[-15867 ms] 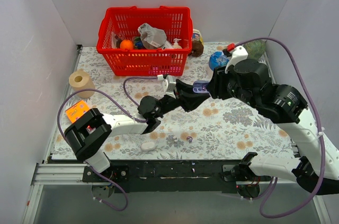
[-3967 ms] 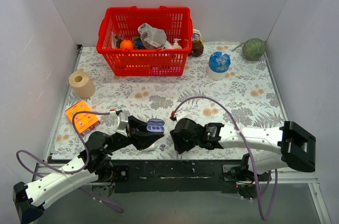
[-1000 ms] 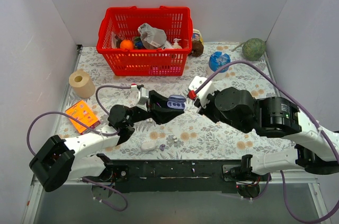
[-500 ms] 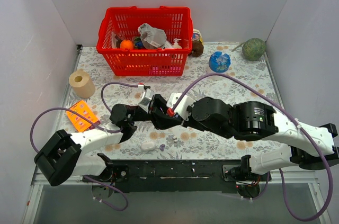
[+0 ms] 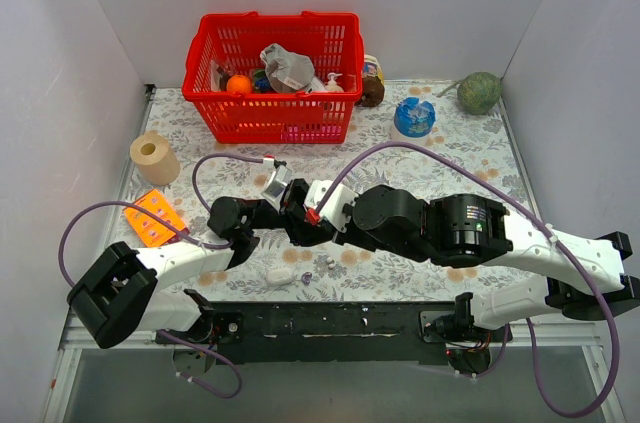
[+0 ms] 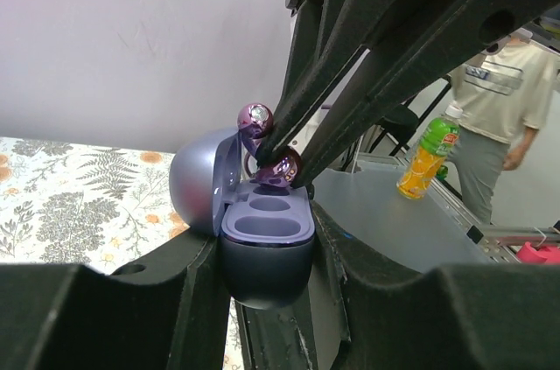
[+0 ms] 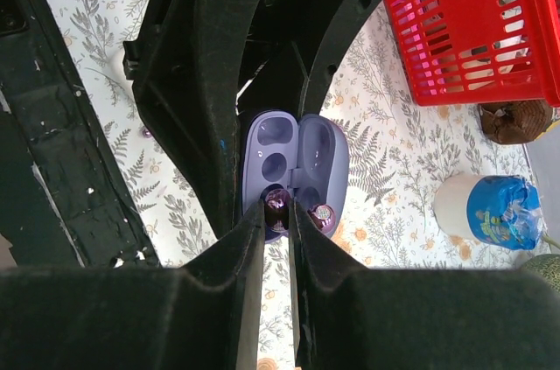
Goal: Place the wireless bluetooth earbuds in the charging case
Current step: Place the earbud in the charging case.
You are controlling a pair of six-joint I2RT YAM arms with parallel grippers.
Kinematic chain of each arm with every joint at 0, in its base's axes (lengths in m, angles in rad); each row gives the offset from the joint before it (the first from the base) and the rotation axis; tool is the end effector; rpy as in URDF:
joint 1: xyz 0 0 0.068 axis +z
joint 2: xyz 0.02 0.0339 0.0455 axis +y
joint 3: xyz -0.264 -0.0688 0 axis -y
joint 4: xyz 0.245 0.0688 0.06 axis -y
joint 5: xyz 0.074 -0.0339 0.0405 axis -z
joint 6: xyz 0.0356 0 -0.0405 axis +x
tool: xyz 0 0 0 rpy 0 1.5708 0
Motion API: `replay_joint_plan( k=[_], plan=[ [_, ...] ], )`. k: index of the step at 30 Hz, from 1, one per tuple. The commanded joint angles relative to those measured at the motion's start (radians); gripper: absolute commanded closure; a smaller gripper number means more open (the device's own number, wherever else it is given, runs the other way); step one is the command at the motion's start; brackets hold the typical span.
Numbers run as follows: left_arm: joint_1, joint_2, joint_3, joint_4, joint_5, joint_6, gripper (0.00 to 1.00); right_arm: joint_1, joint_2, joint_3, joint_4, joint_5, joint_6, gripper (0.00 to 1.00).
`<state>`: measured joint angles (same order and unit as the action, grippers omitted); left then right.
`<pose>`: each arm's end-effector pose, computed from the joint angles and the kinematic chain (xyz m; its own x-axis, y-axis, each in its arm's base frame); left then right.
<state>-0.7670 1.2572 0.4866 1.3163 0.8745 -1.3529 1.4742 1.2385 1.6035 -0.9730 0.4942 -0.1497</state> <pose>0.1531 -0.1855 0.2873 -0.8148 -0.0844 -0.5736 0.5631 -0.3502 -0.7485 0.0388 0.2251 0.4464 0.0706 -0.6327 -0.7712 -0.8375 0.3823 -0.3903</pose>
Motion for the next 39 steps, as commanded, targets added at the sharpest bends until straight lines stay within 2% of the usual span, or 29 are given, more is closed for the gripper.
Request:
replay_joint_plan(
  k=[1, 6, 10, 13, 30, 39],
  plan=[
    [0.005, -0.024, 0.009, 0.064, -0.009, -0.012, 1.00, 0.006, 0.003, -0.016, 0.043, 0.004, 0.016, 0.99],
    [0.005, -0.024, -0.003, 0.090, -0.025, -0.031, 1.00, 0.006, 0.013, -0.002, 0.040, 0.020, 0.036, 0.94],
    [0.005, -0.013, -0.020, 0.139, -0.040, -0.060, 1.00, 0.006, 0.027, 0.013, 0.033, 0.033, 0.048, 0.81],
    [0.005, -0.001, -0.031, 0.176, -0.045, -0.084, 1.00, 0.006, 0.035, 0.026, 0.028, 0.047, 0.055, 0.75],
    [0.005, 0.008, -0.056, 0.231, -0.068, -0.104, 1.00, 0.005, 0.073, 0.090, 0.026, 0.122, 0.065, 0.55],
    [0.005, 0.015, -0.054, 0.230, -0.078, -0.104, 1.00, 0.001, 0.020, 0.108, 0.092, 0.155, 0.114, 0.46]
  ],
)
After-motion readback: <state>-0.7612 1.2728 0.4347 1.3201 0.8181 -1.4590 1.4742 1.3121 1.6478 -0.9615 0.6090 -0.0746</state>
